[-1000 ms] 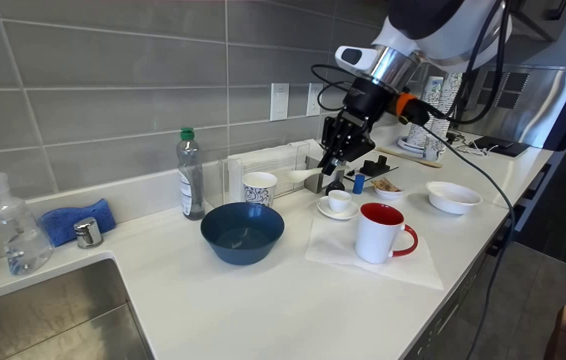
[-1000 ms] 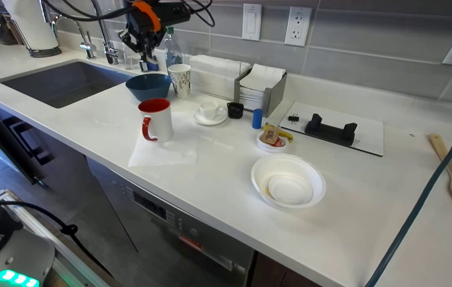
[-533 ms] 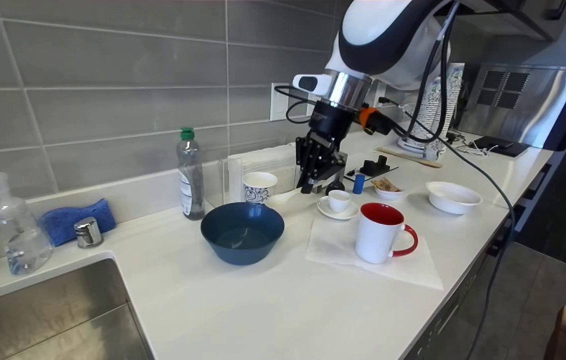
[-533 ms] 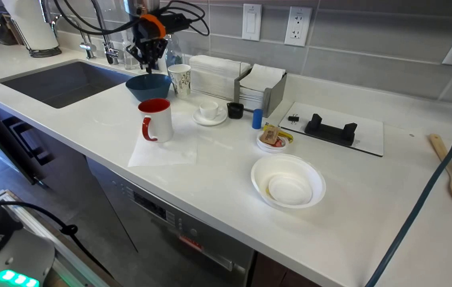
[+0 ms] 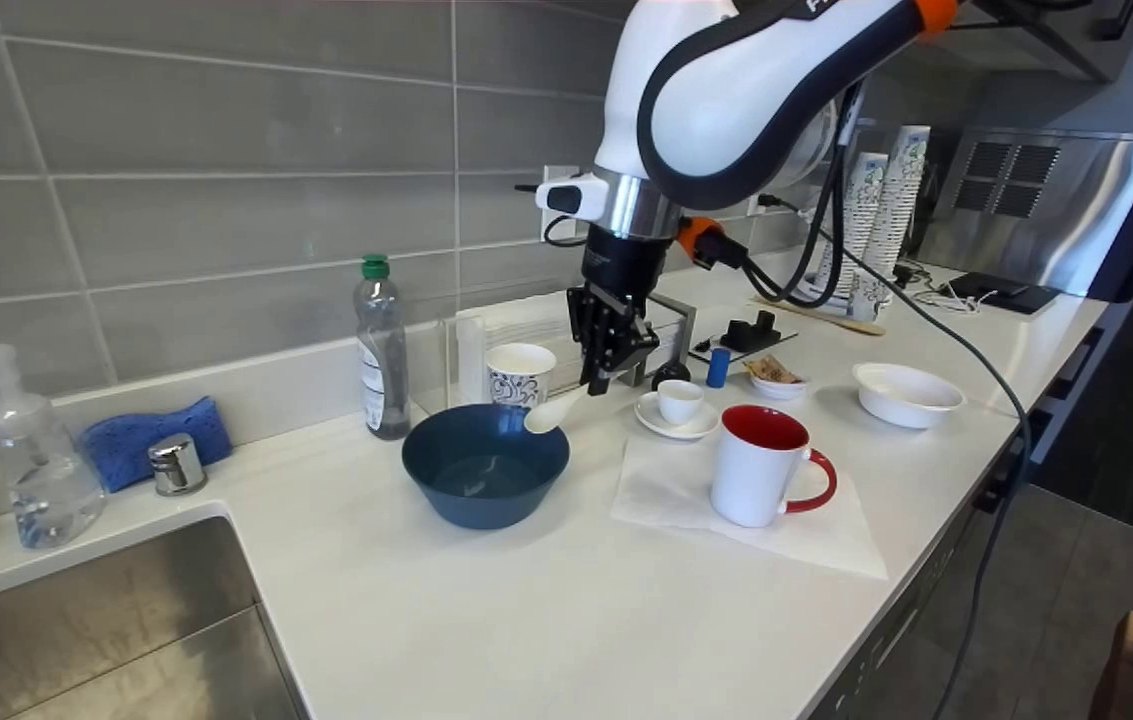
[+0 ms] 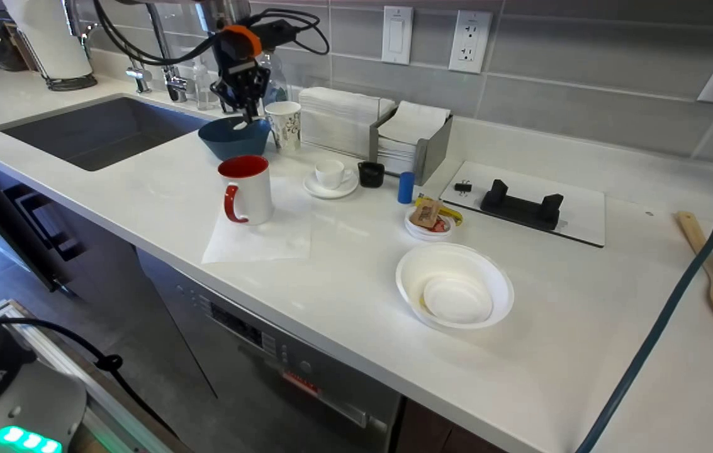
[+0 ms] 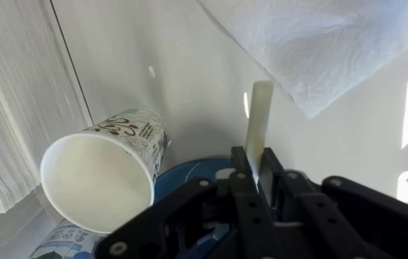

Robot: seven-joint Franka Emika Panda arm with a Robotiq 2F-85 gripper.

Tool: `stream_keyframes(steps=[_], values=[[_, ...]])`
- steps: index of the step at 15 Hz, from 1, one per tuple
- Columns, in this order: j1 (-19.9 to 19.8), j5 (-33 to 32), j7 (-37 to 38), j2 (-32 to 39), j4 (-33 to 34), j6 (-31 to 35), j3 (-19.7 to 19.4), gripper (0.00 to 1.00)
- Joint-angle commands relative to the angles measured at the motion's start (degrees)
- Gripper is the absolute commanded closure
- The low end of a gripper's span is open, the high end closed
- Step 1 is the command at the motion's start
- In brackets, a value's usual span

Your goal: Use the white spoon to place some liquid from the blue bowl into the white teacup.

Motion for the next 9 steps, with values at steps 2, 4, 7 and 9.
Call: stream_keyframes(steps=[2, 4, 7, 9], values=[[0.2, -9.21, 7.9, 3.63, 4.22, -1.52, 1.73, 0.97], [0.59, -12.12, 10.34, 4.82, 5.53, -2.38, 2.28, 0.97], [1.09, -16.56, 13.99, 6.28, 6.88, -3.75, 2.67, 0.97], [1.39, -18.55, 15.57, 7.28, 7.69, -4.69, 2.88, 0.97]])
